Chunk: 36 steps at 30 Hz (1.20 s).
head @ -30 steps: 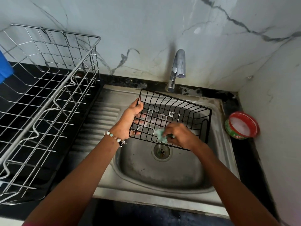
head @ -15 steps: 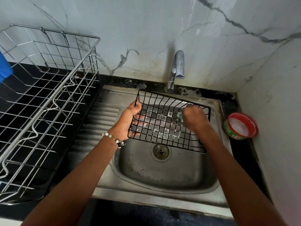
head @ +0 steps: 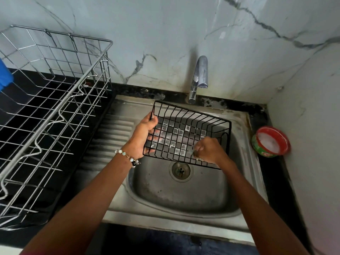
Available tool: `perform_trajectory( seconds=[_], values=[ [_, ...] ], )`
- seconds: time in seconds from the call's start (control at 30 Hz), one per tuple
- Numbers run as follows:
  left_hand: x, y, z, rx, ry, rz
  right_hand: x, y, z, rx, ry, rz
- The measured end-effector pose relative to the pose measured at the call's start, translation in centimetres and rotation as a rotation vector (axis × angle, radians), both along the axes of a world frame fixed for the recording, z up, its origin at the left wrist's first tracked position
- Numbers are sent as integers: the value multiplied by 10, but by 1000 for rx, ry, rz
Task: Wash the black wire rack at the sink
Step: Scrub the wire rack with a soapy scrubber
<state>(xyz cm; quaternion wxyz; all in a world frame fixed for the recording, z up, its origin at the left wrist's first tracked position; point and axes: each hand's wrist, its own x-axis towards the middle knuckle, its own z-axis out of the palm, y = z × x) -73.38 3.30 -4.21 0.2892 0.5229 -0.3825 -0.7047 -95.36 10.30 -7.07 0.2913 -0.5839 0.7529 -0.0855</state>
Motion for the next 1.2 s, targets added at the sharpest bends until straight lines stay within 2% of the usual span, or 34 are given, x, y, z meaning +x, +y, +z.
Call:
perform_trajectory(
  seconds=[0.03, 0.1, 0.17, 0.27, 0.4, 0.5, 0.6, 0.63, 0.73, 0.8, 0.87, 1.0, 1.1, 1.2],
  values=[
    [-1, 1, -2, 5, 7, -5, -2, -5, -2, -63, 0, -84],
    [-3, 4, -4, -3, -16, -30, -7, -13, -5, -161, 145, -187],
    [-5, 5, -3, -23, -52, -48, -13, -15, 1, -202, 355, -164],
    [-8, 4, -1, -59, -63, -59, -13, -9, 7, -148, 471, -128],
    [-6, -1, 0, -46, 1, -39, 8, 8, 0, 104, 333, 19],
    [-5, -3, -4, -37, 11, -32, 10, 7, -3, 68, 126, 34],
    [-4, -1, -7, -34, -22, -36, 3, -6, -1, -22, -158, -163],
    [-4, 0, -9, -34, -27, -37, -1, -11, -1, -100, -146, -214],
    [-5, 0, -10, -34, -26, -42, -12, -18, 4, -240, 182, -217],
    [-5, -1, -9, -52, -48, -46, -14, -15, 10, -203, 355, -174],
    [-4, -3, -8, -95, -61, -38, -8, -8, 9, -117, 431, -113],
    [-5, 1, -10, -193, -53, 21, 11, 10, -2, 46, 342, 23],
    [-8, 7, -14, -325, -53, 35, 18, 10, -1, 8, 196, 83],
    [-12, 11, -17, -458, 78, 41, 33, 2, 2, -67, 72, 160]
  ],
)
